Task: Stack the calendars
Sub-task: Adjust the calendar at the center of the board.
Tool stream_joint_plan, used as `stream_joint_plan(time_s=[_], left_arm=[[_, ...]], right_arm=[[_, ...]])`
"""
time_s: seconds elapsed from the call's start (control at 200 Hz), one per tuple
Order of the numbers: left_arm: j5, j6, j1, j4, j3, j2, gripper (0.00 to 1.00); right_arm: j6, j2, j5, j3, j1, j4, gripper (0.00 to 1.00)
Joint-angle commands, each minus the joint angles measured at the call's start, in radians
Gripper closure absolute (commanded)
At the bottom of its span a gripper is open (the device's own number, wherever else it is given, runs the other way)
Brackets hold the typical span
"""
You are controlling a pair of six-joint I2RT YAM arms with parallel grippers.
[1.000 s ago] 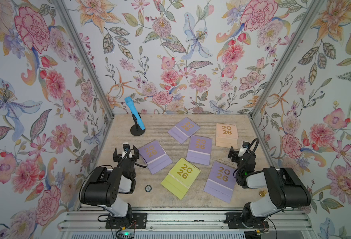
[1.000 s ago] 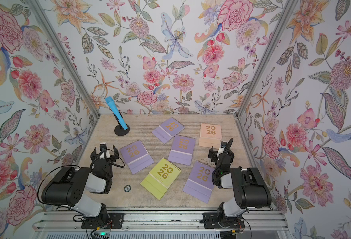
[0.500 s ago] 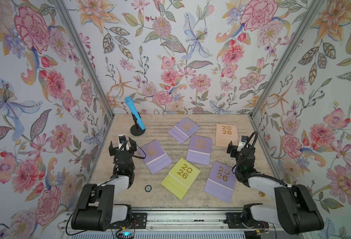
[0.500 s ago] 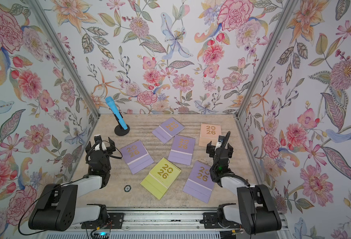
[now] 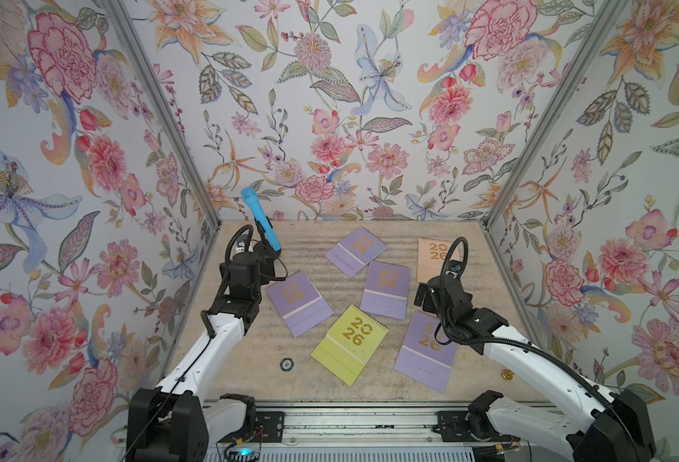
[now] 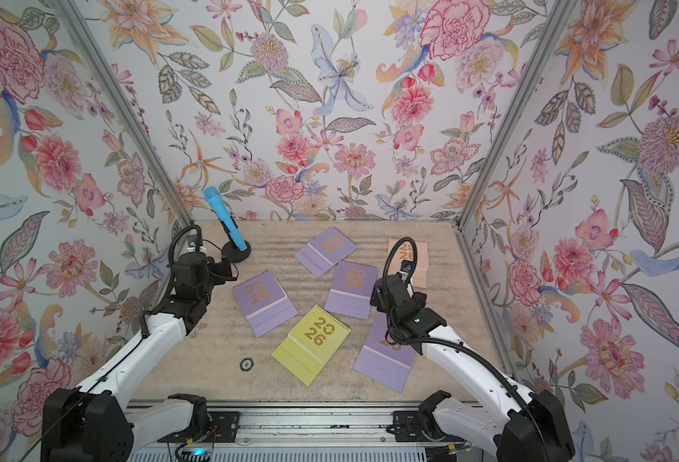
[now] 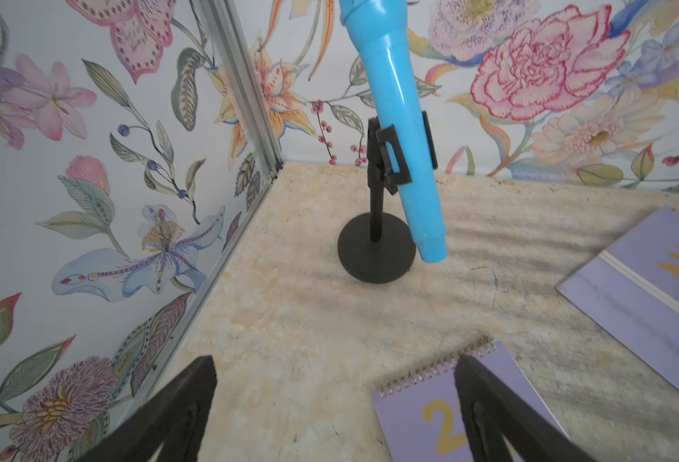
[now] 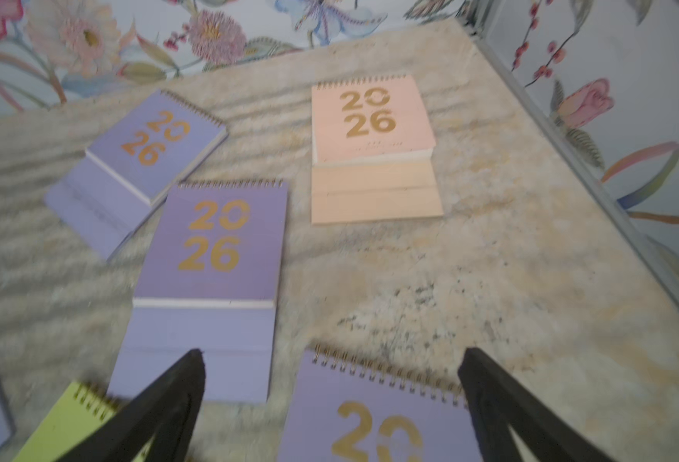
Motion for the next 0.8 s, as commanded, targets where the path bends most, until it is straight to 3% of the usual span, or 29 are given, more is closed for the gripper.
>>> stream_joint_plan(time_s=[0.0,0.105,0.28,0.51,0.796], left_arm=[[0.121,-0.129,-0.049,-0.208,-0.012,-0.035,0.1],[0.174,-0.197,-0.119,-0.236,-0.046,-0.046,0.16],[0.242,-0.3,-0.203,-0.231,-0.119,-0.064,0.29],[0.346,-0.413,-0.274,-0.176,-0.202,-0.076,0.47],[0.396,-0.481,-0.324,-0.117,-0.235,-0.024,0.72]], right_arm=[[0.31,0.014,0.018,0.003,0.109,-0.217,0.01],[0.438,0.052,-0.048,0.002,0.205,-0.216,0.01],[0.537,0.181,-0.117,0.053,0.333,-0.231,0.01],[0.569,0.257,-0.274,0.035,0.347,-0.156,0.01],[0.557,0.26,-0.462,-0.077,0.271,0.063,0.01]])
